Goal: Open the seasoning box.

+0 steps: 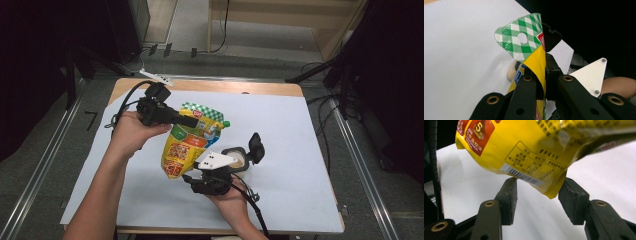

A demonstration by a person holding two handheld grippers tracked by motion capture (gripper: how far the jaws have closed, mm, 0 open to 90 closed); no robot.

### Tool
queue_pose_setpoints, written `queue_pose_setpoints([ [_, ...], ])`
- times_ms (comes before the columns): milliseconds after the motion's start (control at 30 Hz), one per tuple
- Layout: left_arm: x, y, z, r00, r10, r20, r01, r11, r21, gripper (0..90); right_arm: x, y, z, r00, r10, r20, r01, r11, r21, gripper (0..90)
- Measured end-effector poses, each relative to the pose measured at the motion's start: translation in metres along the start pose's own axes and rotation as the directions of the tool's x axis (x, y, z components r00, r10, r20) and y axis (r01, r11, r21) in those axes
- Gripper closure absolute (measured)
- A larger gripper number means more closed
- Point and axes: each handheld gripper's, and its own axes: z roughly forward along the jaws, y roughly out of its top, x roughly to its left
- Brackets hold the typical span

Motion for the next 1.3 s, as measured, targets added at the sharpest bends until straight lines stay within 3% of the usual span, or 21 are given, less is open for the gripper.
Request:
queue_pose_setpoints([
  [633, 0.014, -0.006, -0.028, 0.9995, -0.024, -0.019, 0.022, 0.9936, -0.11, 89.5, -0.004, 0.007, -0.013, 0.9997, 0.025, 0.006, -0.025, 0.999, -0.039, 50.0],
  [900, 0.028, -0.01, -0.029, 0.9937, -0.045, -0.102, 0.033, 0.9928, -0.115, 89.6, -0.008, 0.008, -0.017, 0.9994, 0.034, 0.004, -0.034, 0.998, -0.059, 50.0],
  [967, 0.039, -0.013, -0.028, 0.9884, -0.081, -0.128, 0.065, 0.99, -0.125, 89.6, -0.007, 0.008, -0.016, 0.9994, 0.035, 0.0, -0.035, 0.998, -0.052, 50.0],
  [1167, 0.053, -0.018, -0.023, 0.9843, -0.107, -0.141, 0.088, 0.9873, -0.132, 89.9, -0.005, 0.005, -0.012, 0.9996, 0.028, -0.005, -0.028, 0.999, -0.037, 50.0],
  [1267, 0.054, -0.018, -0.019, 0.9853, -0.086, -0.148, 0.065, 0.9883, -0.138, 90.0, -0.005, 0.003, -0.01, 0.9996, 0.028, -0.008, -0.029, 0.999, -0.026, 50.0],
  [1300, 0.056, -0.018, -0.016, 0.9857, -0.061, -0.157, 0.037, 0.9883, -0.148, 90.0, -0.005, 0.003, -0.01, 0.9996, 0.028, -0.009, -0.028, 0.999, -0.025, 50.0],
])
